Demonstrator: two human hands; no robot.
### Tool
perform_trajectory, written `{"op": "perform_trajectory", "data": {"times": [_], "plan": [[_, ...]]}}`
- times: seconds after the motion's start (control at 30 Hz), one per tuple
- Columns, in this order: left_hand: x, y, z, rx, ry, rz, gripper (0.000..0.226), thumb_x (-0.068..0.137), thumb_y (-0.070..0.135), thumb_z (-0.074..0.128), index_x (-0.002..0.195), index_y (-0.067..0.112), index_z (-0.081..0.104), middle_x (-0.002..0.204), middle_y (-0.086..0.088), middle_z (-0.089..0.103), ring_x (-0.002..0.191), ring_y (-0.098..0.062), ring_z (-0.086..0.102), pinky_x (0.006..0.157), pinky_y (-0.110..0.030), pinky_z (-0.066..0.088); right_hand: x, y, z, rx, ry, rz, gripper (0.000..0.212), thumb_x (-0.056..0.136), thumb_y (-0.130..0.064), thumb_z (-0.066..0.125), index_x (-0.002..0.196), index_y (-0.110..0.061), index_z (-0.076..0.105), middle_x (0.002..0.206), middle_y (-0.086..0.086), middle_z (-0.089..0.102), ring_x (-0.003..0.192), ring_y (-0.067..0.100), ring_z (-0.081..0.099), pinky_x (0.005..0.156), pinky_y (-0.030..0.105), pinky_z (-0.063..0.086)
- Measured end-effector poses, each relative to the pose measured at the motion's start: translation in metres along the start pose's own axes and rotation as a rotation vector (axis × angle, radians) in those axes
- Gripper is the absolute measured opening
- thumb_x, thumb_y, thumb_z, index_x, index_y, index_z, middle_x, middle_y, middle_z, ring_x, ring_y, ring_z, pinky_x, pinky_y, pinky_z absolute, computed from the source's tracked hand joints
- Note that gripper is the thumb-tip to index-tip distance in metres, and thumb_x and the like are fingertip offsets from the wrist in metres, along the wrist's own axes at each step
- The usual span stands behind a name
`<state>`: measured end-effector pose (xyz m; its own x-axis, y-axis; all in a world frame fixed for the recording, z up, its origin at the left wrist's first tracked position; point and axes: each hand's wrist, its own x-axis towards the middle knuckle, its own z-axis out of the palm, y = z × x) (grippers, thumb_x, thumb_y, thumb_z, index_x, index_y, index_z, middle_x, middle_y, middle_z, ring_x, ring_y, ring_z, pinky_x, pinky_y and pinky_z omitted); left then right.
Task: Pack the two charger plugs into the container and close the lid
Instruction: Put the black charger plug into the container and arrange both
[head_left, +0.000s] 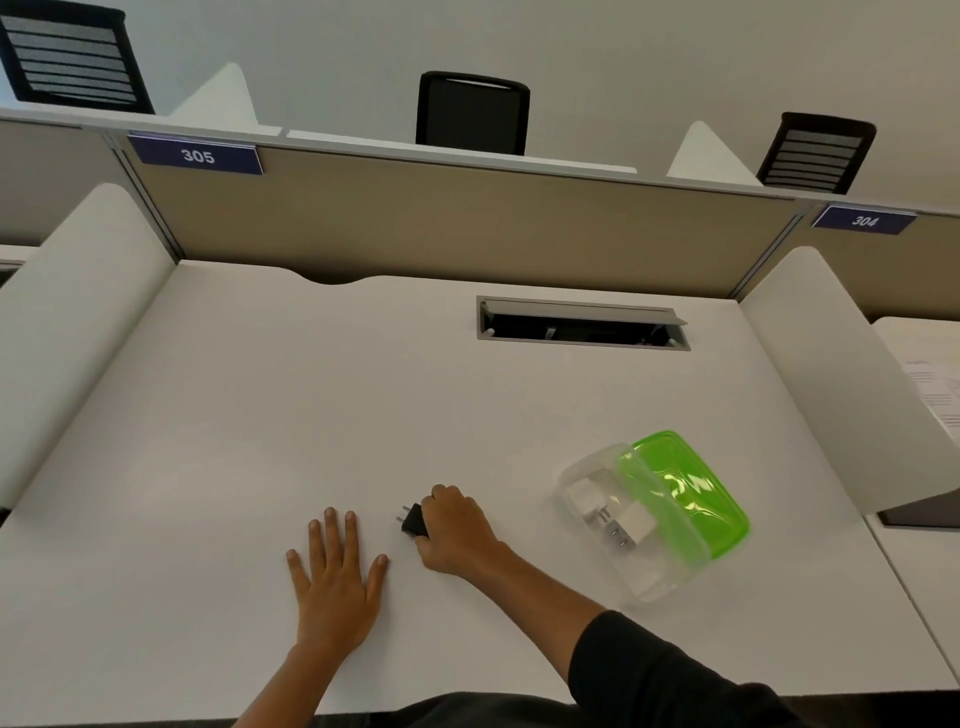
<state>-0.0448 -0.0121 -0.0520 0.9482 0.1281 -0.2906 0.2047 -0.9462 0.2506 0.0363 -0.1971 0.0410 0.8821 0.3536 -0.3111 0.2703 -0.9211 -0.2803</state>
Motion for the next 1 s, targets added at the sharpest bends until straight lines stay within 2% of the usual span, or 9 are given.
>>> {"op": "perform_trajectory", "data": {"times": [0.23, 0.37, 0.5, 0.67, 0.73, 0.9, 1.0], "plan": [[0.002, -0.002, 0.006, -0.007, 0.011, 0.008, 0.09, 0.095, 0.07, 0.004, 0.167, 0.018, -0.015, 0.177, -0.006, -0.023, 0.165, -0.029, -0.017, 0.132, -0.065, -0.003, -0.024, 0.064, -0.059, 0.164, 0.179, 0.196, 0.035, 0.084, -0.04, 0.066, 0.105, -0.012, 0.067, 0.108, 0.006, 0.064, 0.1, 0.028, 0.065, 0.08, 0.038, 0.056], [0.002, -0.001, 0.006, -0.009, 0.014, 0.002, 0.091, 0.094, 0.07, 0.003, 0.166, 0.017, -0.015, 0.177, -0.006, -0.023, 0.165, -0.03, -0.018, 0.132, -0.065, -0.003, -0.048, 0.112, -0.087, 0.181, 0.282, 0.309, 0.033, 0.077, -0.045, 0.07, 0.094, -0.017, 0.068, 0.099, 0.004, 0.066, 0.091, 0.029, 0.069, 0.072, 0.033, 0.049], [0.002, -0.001, 0.007, 0.0, 0.017, -0.003, 0.092, 0.094, 0.07, 0.001, 0.167, 0.017, -0.015, 0.177, -0.006, -0.023, 0.166, -0.03, -0.016, 0.132, -0.065, -0.001, -0.078, 0.154, -0.102, 0.169, 0.332, 0.442, 0.034, 0.073, -0.046, 0.073, 0.095, -0.021, 0.071, 0.099, 0.001, 0.069, 0.091, 0.028, 0.07, 0.071, 0.031, 0.047], [0.002, 0.0, 0.007, 0.001, 0.024, -0.01, 0.091, 0.094, 0.07, 0.004, 0.168, 0.017, -0.01, 0.179, -0.007, -0.016, 0.167, -0.031, -0.011, 0.132, -0.065, 0.0, -0.113, 0.188, -0.1, 0.179, 0.235, 0.57, 0.031, 0.068, -0.046, 0.074, 0.085, -0.021, 0.065, 0.083, -0.004, 0.064, 0.079, 0.026, 0.066, 0.062, 0.03, 0.044], [0.002, 0.0, 0.007, -0.011, 0.026, -0.008, 0.091, 0.095, 0.069, 0.005, 0.168, 0.017, -0.008, 0.179, -0.008, -0.015, 0.167, -0.031, -0.01, 0.132, -0.066, 0.001, -0.124, 0.196, -0.094, 0.163, 0.179, 0.596, 0.034, 0.067, -0.045, 0.077, 0.087, -0.02, 0.065, 0.083, -0.004, 0.065, 0.079, 0.024, 0.066, 0.059, 0.029, 0.043], [0.003, -0.002, 0.01, 0.005, 0.015, -0.016, 0.091, 0.094, 0.071, 0.002, 0.167, 0.02, -0.014, 0.178, -0.005, -0.021, 0.166, -0.029, -0.016, 0.132, -0.064, -0.003, -0.137, 0.201, -0.078, 0.128, 0.046, 0.657, 0.041, 0.063, -0.048, 0.076, 0.095, -0.023, 0.066, 0.09, -0.004, 0.071, 0.086, 0.024, 0.071, 0.071, 0.032, 0.055], [0.004, -0.002, 0.01, 0.01, 0.007, -0.018, 0.091, 0.094, 0.071, 0.002, 0.167, 0.021, -0.017, 0.177, -0.005, -0.024, 0.165, -0.028, -0.018, 0.132, -0.064, -0.003, -0.139, 0.202, -0.071, 0.127, -0.012, 0.668, 0.04, 0.064, -0.048, 0.074, 0.094, -0.023, 0.066, 0.089, -0.005, 0.072, 0.085, 0.023, 0.071, 0.071, 0.031, 0.054]]}}
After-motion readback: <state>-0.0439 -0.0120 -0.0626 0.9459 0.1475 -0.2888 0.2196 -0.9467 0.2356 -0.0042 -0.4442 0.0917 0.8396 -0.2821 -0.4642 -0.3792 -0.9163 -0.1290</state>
